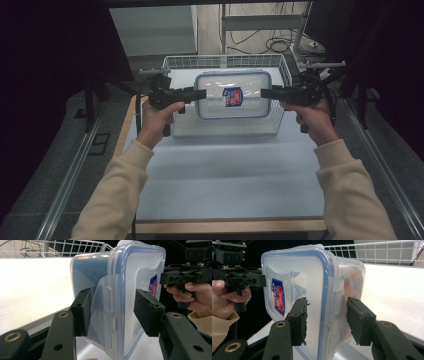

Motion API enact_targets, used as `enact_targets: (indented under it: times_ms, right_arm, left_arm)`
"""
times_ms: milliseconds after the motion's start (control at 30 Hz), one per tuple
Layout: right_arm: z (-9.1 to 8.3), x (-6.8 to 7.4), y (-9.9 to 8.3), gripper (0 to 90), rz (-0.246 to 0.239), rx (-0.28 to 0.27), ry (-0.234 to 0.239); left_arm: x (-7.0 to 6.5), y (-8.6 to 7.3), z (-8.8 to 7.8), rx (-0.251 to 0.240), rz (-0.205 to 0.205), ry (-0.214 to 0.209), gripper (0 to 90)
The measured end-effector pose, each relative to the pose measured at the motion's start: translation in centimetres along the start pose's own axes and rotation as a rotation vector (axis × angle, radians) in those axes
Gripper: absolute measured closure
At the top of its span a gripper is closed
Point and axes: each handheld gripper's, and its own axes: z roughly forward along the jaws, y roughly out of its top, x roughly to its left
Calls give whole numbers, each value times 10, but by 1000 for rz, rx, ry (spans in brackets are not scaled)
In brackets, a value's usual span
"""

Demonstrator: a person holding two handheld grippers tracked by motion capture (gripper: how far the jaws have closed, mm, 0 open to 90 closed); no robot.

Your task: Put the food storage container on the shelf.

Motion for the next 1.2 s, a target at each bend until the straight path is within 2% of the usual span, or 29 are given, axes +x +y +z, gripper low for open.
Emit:
enact_targets:
  times_ms: [233, 500, 867, 1000, 1200]
  right_arm:
    - [3, -7, 12, 522, 3, 7, -6]
    - [7, -18, 25, 522, 9, 4, -2]
    - [31, -44, 44, 521, 52, 37, 5]
    - [41, -51, 48, 521, 72, 51, 11]
    - [49, -55, 57, 510, 82, 74, -3]
  left_arm:
    - [7, 11, 5, 2, -6, -7, 496]
    - [15, 30, 13, 14, -5, 2, 496]
    - [45, 47, 27, 24, -28, 9, 495]
    - [57, 49, 30, 24, -59, 1, 495]
    - [65, 52, 33, 7, -111, 2, 494]
